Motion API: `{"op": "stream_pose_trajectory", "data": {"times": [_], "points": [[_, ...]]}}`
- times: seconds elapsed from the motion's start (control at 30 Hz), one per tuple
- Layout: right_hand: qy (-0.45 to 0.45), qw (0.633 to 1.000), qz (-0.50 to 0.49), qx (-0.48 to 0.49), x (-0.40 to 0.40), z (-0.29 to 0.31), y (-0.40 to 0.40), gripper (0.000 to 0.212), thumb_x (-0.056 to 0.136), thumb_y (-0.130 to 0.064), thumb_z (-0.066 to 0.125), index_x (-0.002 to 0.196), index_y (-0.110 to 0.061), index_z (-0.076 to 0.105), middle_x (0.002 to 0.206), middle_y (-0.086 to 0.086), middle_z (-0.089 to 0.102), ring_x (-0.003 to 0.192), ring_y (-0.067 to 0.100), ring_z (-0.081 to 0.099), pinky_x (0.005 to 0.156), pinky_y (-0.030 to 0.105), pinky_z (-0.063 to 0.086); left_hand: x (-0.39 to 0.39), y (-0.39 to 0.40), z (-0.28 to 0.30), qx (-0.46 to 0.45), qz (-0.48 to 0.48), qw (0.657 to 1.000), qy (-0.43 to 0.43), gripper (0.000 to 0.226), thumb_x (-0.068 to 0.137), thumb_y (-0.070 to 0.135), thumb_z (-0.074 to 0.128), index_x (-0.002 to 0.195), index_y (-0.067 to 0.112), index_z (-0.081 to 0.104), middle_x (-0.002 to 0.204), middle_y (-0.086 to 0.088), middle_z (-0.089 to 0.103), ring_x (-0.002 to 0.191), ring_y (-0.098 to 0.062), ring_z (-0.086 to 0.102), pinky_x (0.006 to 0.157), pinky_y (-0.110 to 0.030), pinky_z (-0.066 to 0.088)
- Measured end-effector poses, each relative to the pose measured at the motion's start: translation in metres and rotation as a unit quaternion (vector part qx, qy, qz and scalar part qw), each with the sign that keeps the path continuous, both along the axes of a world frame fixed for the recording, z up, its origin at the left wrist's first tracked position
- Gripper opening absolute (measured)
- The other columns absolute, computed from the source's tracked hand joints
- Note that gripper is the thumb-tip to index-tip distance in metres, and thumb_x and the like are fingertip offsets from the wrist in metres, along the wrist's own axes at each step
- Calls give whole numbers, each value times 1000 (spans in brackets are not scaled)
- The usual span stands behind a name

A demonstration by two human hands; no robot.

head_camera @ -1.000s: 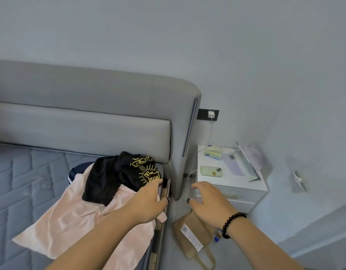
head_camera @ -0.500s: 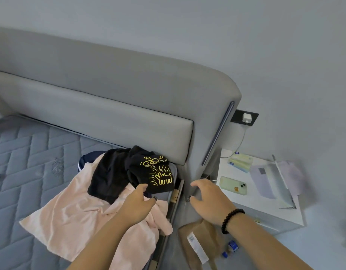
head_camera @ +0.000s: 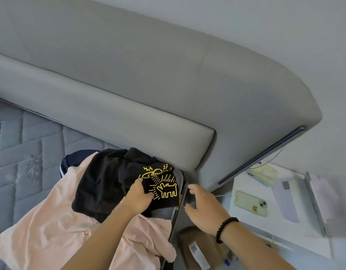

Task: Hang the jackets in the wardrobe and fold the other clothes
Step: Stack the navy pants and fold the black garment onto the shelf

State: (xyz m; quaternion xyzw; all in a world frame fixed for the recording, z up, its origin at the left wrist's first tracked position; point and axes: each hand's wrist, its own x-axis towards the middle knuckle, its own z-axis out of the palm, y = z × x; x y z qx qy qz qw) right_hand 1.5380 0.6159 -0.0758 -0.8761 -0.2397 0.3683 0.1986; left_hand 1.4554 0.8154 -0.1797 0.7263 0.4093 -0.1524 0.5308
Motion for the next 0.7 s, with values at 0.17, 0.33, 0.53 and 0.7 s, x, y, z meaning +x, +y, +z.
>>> {"op": "stream_pose_trajectory", "data": {"times": [0.17,0.33,0.53,0.7], "points": [[53,998,0,-17,28,-49,32,54,96,-32,49,145,-25,29,146,-8,38,123,6,45,95,15,34,51,29,-47,70,65,995,41,96,88,16,66,154,10,-4,159,-15,5,135,-36,37,105,-38,38],[65,997,3,-34,44,-79,49,54,96,-34,49,145,-25,28,146,-8,39,110,1,48,90,14,39,69,62,-80,75,170,976,117,96,89,17,66,154,11,-4,160,-17,5,130,-40,42,98,-40,41],[69,996,21,-42,50,-87,60,54,96,-34,48,145,-25,28,147,-7,38,131,8,40,103,23,38,49,82,-107,69,123,981,133,38,93,25,60,122,1,52,114,-17,64,104,-32,62,83,-38,50],[72,996,37,-35,47,-76,67,52,96,-33,49,144,-25,30,145,-7,41,131,7,41,101,21,36,34,73,-92,53,185,979,61,17,99,24,50,93,9,56,82,-1,67,58,-6,68,55,-26,42]]}}
